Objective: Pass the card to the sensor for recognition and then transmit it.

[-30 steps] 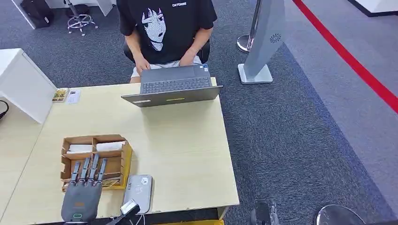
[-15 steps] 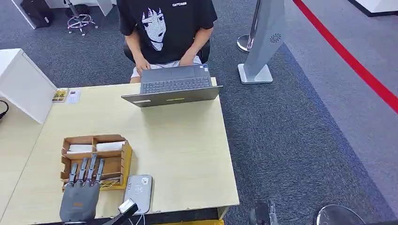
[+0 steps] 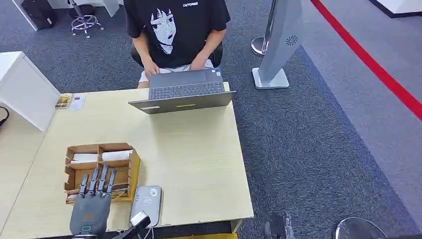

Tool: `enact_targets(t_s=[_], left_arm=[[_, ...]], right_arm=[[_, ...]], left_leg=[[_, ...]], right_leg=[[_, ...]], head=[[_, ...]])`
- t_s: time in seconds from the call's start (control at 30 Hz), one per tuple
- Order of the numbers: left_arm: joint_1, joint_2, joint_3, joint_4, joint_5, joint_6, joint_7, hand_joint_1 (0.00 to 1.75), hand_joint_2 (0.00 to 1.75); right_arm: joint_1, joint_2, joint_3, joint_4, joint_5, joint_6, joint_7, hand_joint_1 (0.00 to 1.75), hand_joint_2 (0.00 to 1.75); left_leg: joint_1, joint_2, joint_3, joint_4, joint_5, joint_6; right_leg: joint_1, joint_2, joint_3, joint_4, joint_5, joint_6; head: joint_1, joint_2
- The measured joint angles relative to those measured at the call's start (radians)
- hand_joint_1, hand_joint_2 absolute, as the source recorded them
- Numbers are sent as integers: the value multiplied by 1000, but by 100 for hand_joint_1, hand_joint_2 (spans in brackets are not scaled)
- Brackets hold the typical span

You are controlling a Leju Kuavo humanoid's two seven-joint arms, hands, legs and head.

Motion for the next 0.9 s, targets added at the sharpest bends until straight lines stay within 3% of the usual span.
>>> enact_targets(t_s=[0.57, 0.6, 0.9], left_arm=[[-6, 0, 0, 6, 0, 0, 0, 0, 175], [-6, 0, 0, 6, 0, 0, 0, 175, 175], [-4, 0, 0, 6, 0, -8, -6, 175, 175]], right_arm=[[-2, 0, -1, 5, 5, 0, 0, 0, 175], [-2, 0, -1, 5, 5, 0, 0, 0, 175], [-2, 0, -1, 5, 8, 0, 0, 0, 175]], left_leg=[[0, 0, 0, 0, 0, 0], [0, 0, 0, 0, 0, 0], [0, 0, 0, 0, 0, 0]], right_leg=[[0, 0, 0, 0, 0, 0], [0, 0, 0, 0, 0, 0], [0, 0, 0, 0, 0, 0]], head=[[0, 0], [0, 0], [0, 0]])
